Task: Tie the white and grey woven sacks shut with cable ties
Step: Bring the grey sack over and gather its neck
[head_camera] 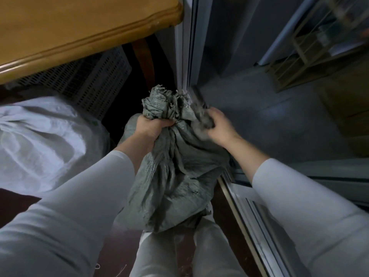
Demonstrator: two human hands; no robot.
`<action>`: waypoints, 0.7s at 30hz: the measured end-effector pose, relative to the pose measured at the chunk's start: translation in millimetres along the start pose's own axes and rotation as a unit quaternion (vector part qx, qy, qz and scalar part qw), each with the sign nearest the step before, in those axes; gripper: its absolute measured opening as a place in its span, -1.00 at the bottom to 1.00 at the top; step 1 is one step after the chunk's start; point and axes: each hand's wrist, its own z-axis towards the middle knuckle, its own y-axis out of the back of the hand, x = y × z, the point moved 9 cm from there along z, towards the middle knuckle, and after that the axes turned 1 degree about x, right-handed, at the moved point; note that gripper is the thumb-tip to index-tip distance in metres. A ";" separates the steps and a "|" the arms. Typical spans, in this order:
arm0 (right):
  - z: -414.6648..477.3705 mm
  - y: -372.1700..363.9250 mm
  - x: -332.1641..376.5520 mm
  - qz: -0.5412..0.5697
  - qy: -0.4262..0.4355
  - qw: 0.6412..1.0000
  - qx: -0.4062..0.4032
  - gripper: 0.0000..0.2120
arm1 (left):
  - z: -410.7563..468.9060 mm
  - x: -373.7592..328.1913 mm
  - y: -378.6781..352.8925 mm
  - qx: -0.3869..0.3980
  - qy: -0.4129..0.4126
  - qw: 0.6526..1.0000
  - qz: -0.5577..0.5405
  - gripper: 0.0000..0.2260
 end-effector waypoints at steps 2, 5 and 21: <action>4.9 21.6 6.4 0.086 -0.003 0.989 -0.121 -0.78 | -0.7 0.2 -0.5 0.006 0.004 1.000 0.009 -0.55; 13.3 20.9 28.1 0.116 0.001 0.988 -0.098 -0.72 | -3.1 -4.0 -10.3 0.034 -0.001 0.999 0.012 -0.67; 0.6 -39.2 29.2 0.456 -0.023 0.885 0.092 -0.47 | 4.3 -13.2 -10.3 0.022 0.006 1.000 -0.010 -0.66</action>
